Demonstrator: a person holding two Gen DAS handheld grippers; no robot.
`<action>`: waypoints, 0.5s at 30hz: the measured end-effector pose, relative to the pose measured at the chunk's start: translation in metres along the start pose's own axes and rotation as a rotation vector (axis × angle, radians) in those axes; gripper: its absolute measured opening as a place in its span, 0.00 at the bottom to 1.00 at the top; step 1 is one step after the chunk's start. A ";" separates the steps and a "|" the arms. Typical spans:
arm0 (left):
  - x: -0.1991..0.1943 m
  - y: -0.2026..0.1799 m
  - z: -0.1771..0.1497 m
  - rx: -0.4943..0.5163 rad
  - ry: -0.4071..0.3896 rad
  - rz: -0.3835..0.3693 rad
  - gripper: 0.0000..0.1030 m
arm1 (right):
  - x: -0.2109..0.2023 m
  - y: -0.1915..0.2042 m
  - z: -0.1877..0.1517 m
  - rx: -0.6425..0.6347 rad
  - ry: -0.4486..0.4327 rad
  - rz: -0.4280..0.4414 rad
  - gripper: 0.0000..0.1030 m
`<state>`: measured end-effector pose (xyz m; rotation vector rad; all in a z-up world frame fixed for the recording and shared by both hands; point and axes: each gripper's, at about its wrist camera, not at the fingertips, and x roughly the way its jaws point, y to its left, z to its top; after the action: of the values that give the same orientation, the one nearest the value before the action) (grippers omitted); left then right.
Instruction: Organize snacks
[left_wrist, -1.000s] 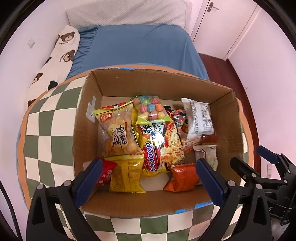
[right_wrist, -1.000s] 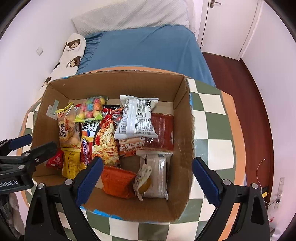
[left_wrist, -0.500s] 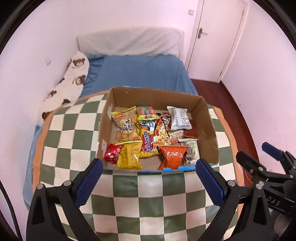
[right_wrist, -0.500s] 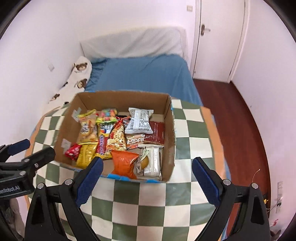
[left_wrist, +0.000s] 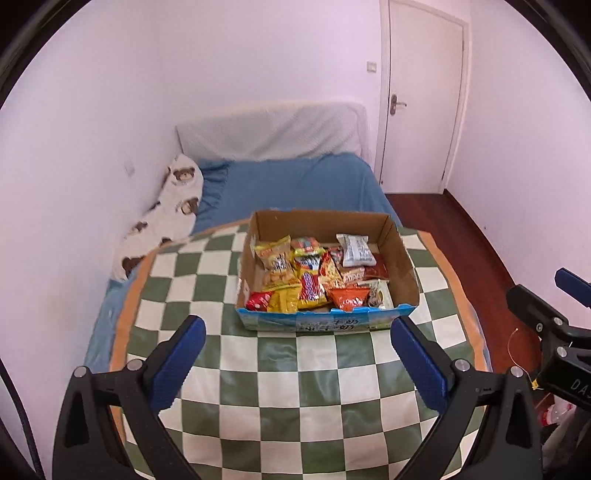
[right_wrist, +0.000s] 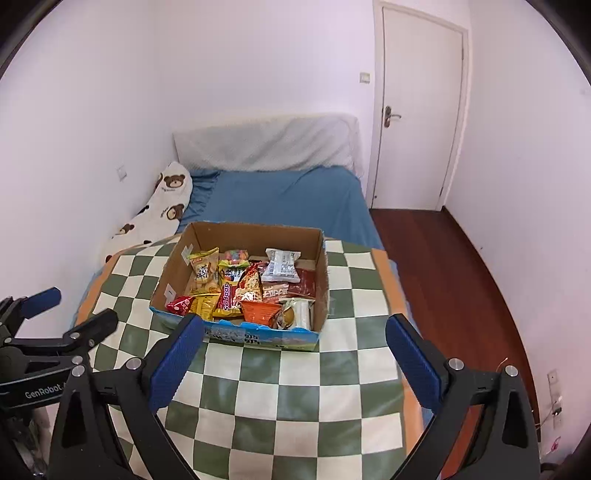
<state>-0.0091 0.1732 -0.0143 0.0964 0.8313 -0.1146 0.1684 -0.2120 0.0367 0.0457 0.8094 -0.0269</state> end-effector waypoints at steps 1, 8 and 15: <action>-0.007 -0.001 -0.001 0.004 -0.014 0.004 1.00 | -0.008 -0.001 -0.002 0.003 -0.008 -0.004 0.98; -0.035 -0.002 -0.007 -0.017 -0.055 -0.002 1.00 | -0.044 -0.001 -0.009 0.003 -0.044 -0.012 0.99; -0.035 0.002 -0.006 -0.042 -0.068 0.008 1.00 | -0.049 0.003 -0.007 -0.018 -0.056 -0.012 1.00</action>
<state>-0.0367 0.1783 0.0077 0.0556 0.7645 -0.0923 0.1297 -0.2087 0.0678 0.0229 0.7538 -0.0318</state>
